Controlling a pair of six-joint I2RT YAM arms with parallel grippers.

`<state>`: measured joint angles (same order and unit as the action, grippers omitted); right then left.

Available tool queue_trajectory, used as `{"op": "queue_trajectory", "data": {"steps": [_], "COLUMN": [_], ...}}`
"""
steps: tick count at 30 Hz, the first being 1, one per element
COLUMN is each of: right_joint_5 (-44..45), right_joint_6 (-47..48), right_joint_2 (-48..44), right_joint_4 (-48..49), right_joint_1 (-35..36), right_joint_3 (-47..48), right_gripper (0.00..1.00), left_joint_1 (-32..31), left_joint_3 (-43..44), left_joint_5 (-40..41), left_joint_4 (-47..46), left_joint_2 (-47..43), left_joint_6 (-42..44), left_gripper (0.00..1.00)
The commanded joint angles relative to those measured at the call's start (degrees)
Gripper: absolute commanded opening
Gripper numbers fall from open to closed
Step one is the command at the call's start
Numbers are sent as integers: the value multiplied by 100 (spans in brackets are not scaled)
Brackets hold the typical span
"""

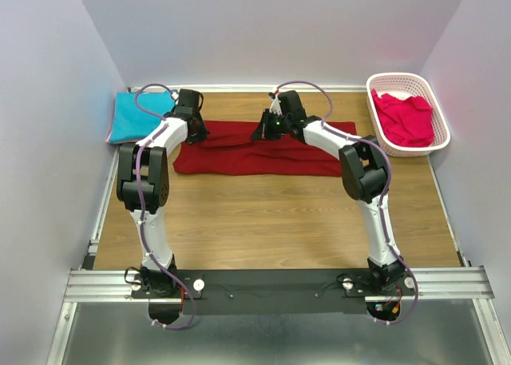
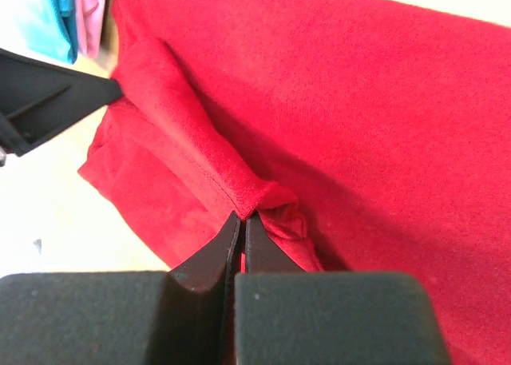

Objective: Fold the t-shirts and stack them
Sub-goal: Fold the tshirt

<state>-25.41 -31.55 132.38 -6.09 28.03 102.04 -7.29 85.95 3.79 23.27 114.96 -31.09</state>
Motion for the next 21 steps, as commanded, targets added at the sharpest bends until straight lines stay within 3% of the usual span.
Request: {"op": "queue_trajectory", "data": {"steps": [1, 4, 6, 9, 10, 12, 18, 21], "right_joint_5": [-280, -237, -175, -44, 9, 237, 1063, 1274], "right_joint_6": [-62, 0, 114, 351, 421, 676, 1256, 1362], "right_joint_2": [51, 69, 25, -229, -308, -615, -1546, -1767], "right_joint_4": [-165, -209, -252, -349, -462, -577, -920, -1000], "right_joint_1": [-43, -35, -35, -35, -35, -35, -35, -26], "right_joint_3": [-70, -70, -88, -167, -228, -368, -1447, -1844], "right_gripper": [7, 15, 30, 44, 46, 48, 47, 43], "left_joint_1": [52, 52, 52, 52, 52, 52, 35, 52], "left_joint_3": [-210, -193, -228, -360, -377, -395, -1035, -1685], "left_joint_5": [-45, -142, -168, -151, -81, -19, 403, 605], "left_joint_4": [20, 29, -23, -120, -129, -86, -112, -278], "left_joint_2": [-97, 70, 80, -148, -210, -455, -1386, -1686], "left_joint_6": [68, 86, 68, 42, 33, 33, -64, -177], "left_gripper": [0, 2, 11, 32, 41, 49, 51, 42]}}
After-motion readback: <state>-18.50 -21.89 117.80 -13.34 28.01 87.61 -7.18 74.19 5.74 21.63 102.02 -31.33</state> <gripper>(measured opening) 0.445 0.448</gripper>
